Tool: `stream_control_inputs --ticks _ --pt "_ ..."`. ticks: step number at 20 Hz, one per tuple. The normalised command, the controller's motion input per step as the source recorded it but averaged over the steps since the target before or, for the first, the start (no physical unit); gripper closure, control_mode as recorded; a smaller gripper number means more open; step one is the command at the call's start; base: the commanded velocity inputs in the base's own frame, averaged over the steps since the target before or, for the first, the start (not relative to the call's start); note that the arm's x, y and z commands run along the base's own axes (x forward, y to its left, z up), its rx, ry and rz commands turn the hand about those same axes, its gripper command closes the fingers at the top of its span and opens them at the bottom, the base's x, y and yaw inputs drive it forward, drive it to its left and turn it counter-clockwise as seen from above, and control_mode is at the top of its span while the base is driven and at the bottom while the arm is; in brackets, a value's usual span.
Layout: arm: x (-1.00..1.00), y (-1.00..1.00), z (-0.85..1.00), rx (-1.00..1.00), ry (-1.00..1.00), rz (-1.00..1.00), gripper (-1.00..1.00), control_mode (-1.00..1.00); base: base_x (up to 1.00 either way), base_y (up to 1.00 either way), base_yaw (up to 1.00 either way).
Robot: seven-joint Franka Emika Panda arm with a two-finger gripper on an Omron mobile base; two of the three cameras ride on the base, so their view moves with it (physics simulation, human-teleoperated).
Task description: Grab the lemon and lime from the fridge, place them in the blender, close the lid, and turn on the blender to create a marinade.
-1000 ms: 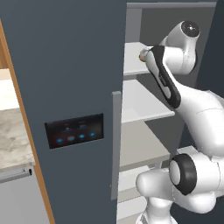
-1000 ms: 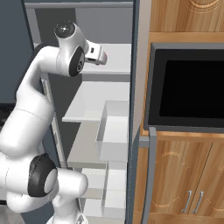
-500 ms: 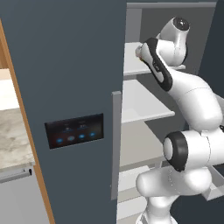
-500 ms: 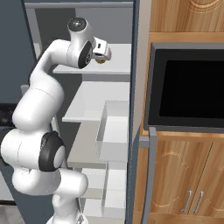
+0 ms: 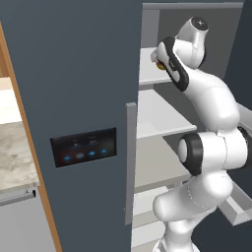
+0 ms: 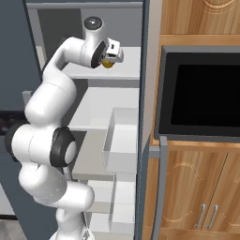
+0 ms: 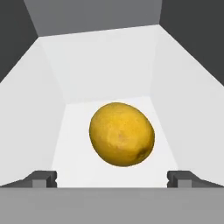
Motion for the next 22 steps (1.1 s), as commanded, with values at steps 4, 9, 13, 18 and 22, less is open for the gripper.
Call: stream_control_inputs --ticks 4,9,13,18,22 --pt "0.32 0.00 -0.20 0.00 0.03 0.03 -1.00 -1.00 0.00 0.00 0.00" --pt "0.38 0.00 -0.10 0.00 0.02 0.02 -1.00 -1.00 0.00 0.00 0.00" --pt "0.36 -0.01 -0.09 0.00 0.01 0.02 -1.00 -1.00 0.00 0.00 0.00" --pt "0.21 0.00 -0.13 0.00 0.05 0.03 -1.00 -1.00 0.00 0.00 0.00" --pt "0.08 0.00 -0.33 -0.02 0.09 0.01 1.00 -1.00 0.00 0.00 0.00"
